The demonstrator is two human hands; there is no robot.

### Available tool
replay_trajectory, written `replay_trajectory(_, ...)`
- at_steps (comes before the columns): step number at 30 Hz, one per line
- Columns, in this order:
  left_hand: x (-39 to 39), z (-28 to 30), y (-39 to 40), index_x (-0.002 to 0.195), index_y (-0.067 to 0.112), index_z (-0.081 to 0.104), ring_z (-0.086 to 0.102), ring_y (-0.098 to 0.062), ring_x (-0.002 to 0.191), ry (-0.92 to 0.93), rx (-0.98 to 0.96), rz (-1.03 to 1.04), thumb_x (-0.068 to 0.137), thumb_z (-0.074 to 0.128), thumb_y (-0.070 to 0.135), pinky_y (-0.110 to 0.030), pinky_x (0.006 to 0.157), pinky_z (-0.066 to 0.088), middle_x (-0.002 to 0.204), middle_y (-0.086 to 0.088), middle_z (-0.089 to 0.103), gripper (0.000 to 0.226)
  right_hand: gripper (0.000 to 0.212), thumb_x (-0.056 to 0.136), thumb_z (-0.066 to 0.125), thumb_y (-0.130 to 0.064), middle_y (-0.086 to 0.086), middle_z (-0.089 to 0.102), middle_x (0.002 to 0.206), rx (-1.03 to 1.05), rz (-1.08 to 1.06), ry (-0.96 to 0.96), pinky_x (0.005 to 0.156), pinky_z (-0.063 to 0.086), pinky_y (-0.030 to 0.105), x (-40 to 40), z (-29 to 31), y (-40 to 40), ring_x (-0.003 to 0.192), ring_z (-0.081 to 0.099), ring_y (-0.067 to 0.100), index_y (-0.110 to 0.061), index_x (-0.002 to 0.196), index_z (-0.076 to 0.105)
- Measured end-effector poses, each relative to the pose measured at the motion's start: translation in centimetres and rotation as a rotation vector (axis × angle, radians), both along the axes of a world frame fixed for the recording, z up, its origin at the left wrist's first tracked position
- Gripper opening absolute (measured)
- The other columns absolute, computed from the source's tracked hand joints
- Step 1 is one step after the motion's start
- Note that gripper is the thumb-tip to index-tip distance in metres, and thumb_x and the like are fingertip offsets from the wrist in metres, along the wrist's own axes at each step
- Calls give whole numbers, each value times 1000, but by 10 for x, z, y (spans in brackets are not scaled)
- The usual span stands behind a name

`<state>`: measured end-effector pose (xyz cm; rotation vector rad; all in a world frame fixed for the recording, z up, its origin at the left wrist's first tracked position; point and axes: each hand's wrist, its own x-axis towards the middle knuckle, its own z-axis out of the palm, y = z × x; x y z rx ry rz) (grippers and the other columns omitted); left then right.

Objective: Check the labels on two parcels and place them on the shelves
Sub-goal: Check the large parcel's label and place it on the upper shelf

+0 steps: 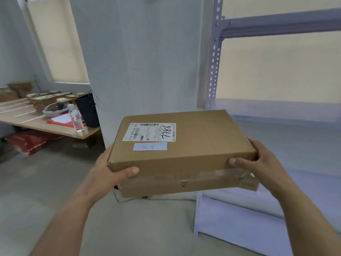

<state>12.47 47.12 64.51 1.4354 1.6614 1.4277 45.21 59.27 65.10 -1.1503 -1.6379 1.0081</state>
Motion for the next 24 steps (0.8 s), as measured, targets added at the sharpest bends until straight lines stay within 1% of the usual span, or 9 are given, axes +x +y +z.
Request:
replay_trajectory(2,21,7,25,101,67,49,60,13,94,4,18,-47,55,85,36,-17,76,45,105,34,64,67,51,73,76,-15,-12,61,94,21,-37,1,63,45,21,27,10,12,84,58,4,-33,112,49)
replay_trajectory(5,54,19,61,102,57,46,59,20,83,10,36,-92,66,77,23,-7,62,47,91,43,62,59,52,74,75,-16,-13,60,98,51,-73,6,63,44,21,64,24,29,87,58,3,-33,115,48)
replay_trajectory(7,75,27,82,102,55,46,59,21,81,17,49,-118,70,75,18,-3,59,46,88,44,62,57,54,74,75,-18,-15,59,101,74,-91,2,64,44,21,88,33,41,89,56,2,-34,117,47)
replay_trajectory(9,95,36,102,105,56,47,60,18,85,12,57,-147,71,76,19,-4,62,47,93,41,64,58,55,74,75,-19,-15,59,103,92,-111,7,66,44,22,110,41,53,91,56,2,-34,119,48)
replay_trajectory(13,132,50,142,111,53,52,64,6,95,-10,75,-200,61,80,27,-19,77,48,107,28,67,63,55,74,75,-19,-12,62,104,128,-155,4,67,44,23,151,56,79,92,58,4,-31,122,50)
replay_trajectory(16,156,59,173,117,50,52,65,4,98,-1,78,-235,57,80,35,-23,81,48,111,24,67,68,57,74,74,-19,-11,62,105,146,-185,-6,69,44,23,179,65,101,94,58,5,-29,125,50)
replay_trajectory(19,177,65,208,115,51,52,64,7,95,-2,88,-253,59,84,33,-20,78,47,108,28,67,67,58,74,75,-22,-8,62,107,161,-229,-34,71,44,26,201,69,126,97,58,12,-29,127,49)
replay_trajectory(21,187,70,232,114,51,51,64,9,93,-4,89,-271,61,81,31,-16,75,46,105,29,67,64,56,75,74,-23,-11,61,104,168,-253,-45,69,43,24,212,72,142,94,57,7,-29,125,49)
replay_trajectory(24,198,75,268,122,46,49,64,5,97,20,79,-300,60,82,35,-18,77,49,111,22,66,71,52,76,73,-22,-15,59,99,175,-286,-57,67,41,21,222,76,165,90,55,2,-28,122,50)
